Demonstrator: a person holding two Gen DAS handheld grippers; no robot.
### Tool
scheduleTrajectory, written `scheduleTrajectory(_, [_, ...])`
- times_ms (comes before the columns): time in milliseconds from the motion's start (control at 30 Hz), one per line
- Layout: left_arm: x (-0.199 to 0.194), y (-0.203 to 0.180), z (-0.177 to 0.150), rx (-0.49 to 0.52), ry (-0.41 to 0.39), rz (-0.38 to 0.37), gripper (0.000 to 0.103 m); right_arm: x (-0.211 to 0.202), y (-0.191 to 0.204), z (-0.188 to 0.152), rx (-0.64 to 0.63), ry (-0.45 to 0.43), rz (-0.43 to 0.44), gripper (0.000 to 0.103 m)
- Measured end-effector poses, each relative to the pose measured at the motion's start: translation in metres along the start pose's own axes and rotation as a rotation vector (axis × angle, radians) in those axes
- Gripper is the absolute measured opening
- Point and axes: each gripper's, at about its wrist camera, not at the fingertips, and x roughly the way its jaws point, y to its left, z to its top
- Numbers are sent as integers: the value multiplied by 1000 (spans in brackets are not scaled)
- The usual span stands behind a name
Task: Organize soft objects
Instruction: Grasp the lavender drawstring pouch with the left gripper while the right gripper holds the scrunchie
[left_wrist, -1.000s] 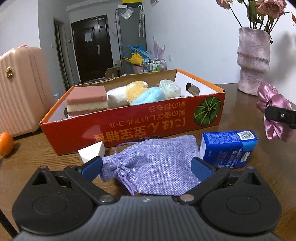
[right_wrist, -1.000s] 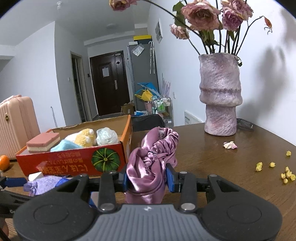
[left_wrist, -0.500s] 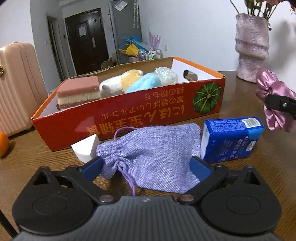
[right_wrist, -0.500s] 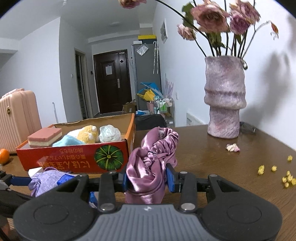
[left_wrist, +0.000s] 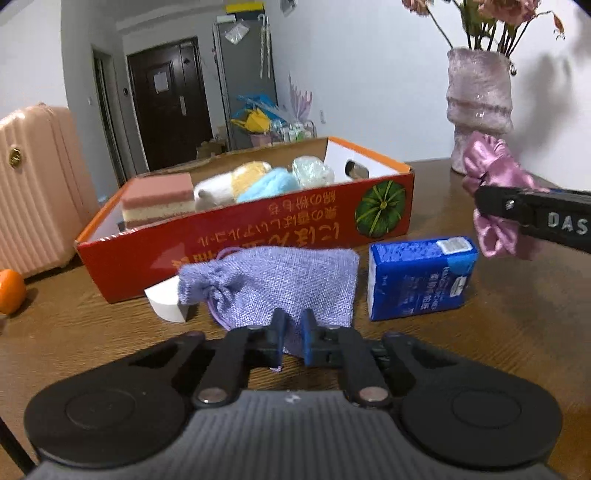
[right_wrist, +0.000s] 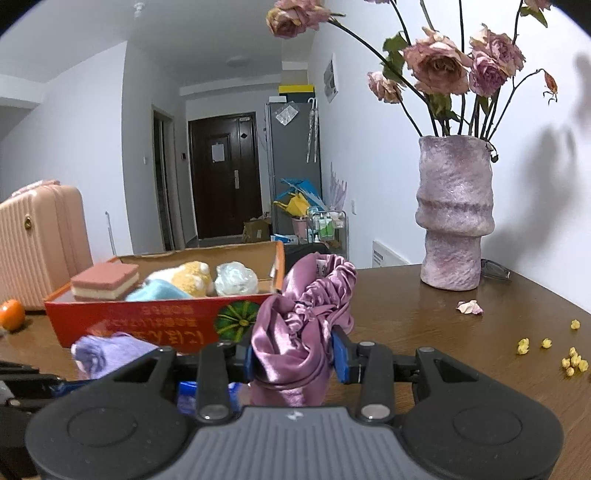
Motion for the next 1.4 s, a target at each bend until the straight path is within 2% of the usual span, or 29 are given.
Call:
scheduleTrajectory(100, [-12, -1, -1, -7, -33, 6, 7, -6, 7, 0, 12, -8, 11, 38])
scheduleTrajectory(167, [-18, 0, -2, -22, -46, 5, 11, -11, 11, -1, 9, -10, 23, 39])
scheduleTrajectory(233, [-25, 3, -3, -42, -49, -3, 41, -13, 13, -2, 0, -16, 22, 40])
scheduleTrajectory(267, [-29, 5, -4, -53, -59, -1, 75, -13, 13, -2, 0, -16, 22, 41])
scheduleTrajectory(300, [-33, 7, -4, -60, -67, 3, 90, -13, 14, -3, 2, -15, 21, 41])
scheduleTrajectory(400, [-43, 12, -3, -96, -129, 57, 98, -12, 12, -2, 19, -7, 18, 41])
scheduleTrajectory(467, [-45, 14, 1, -104, -160, 91, 99, -9, 10, -1, 31, -1, 19, 41])
scheduleTrajectory(633, [-26, 21, 11, -144, -139, 110, 103, 1, 4, 3, 53, 4, 15, 42])
scheduleTrajectory(767, [-5, 24, 23, -156, -120, 83, 103, 13, -2, 6, 62, 11, 9, 42])
scheduleTrajectory(900, [19, 21, 29, -111, -82, 77, 103, 23, -7, 8, 71, 15, 3, 42])
scheduleTrajectory(1067, [42, 19, 31, -55, -20, 34, 103, 32, -12, 10, 87, 26, 4, 42])
scheduleTrajectory(1333, [57, 5, 25, 47, 42, 18, 103, 33, -11, 10, 89, 32, 15, 42])
scheduleTrajectory(1400, [57, 5, 24, 45, 49, 15, 99, 33, -11, 10, 90, 32, 15, 42])
